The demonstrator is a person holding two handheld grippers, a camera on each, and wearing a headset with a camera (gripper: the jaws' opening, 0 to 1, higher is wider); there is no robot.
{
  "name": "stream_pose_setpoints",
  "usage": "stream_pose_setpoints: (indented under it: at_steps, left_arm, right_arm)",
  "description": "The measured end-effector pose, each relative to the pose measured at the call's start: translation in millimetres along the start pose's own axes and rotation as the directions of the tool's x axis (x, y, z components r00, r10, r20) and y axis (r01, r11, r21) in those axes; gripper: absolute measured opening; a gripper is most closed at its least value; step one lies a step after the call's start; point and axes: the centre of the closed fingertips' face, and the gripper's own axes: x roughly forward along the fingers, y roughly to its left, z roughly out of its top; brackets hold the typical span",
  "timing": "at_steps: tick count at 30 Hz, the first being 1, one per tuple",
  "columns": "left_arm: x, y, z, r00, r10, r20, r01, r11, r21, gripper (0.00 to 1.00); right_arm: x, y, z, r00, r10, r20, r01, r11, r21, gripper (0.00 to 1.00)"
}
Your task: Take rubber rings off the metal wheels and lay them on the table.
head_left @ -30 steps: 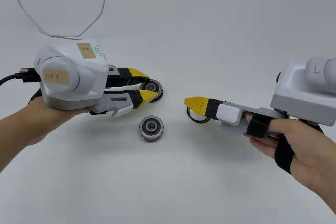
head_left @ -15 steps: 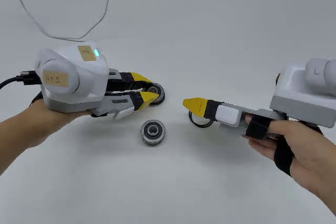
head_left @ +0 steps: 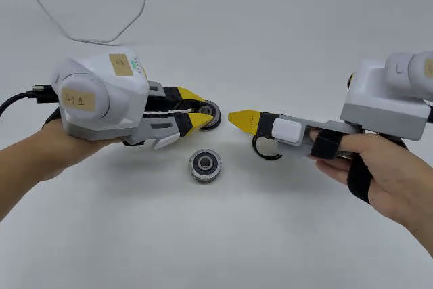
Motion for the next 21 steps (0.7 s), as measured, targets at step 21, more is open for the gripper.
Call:
stream_pose_setpoints:
  at_steps: [21]
  left_arm:
    - [-1.0, -1.3, -2.3, 0.9998, -0.009, 0.018, 0.009, 1.0, 0.027, 0.13]
  right_arm:
    - [38.7, -2.3, 3.8, 0.9897, 0.086, -0.115, -0.095, 0.993, -0.073, 0.42]
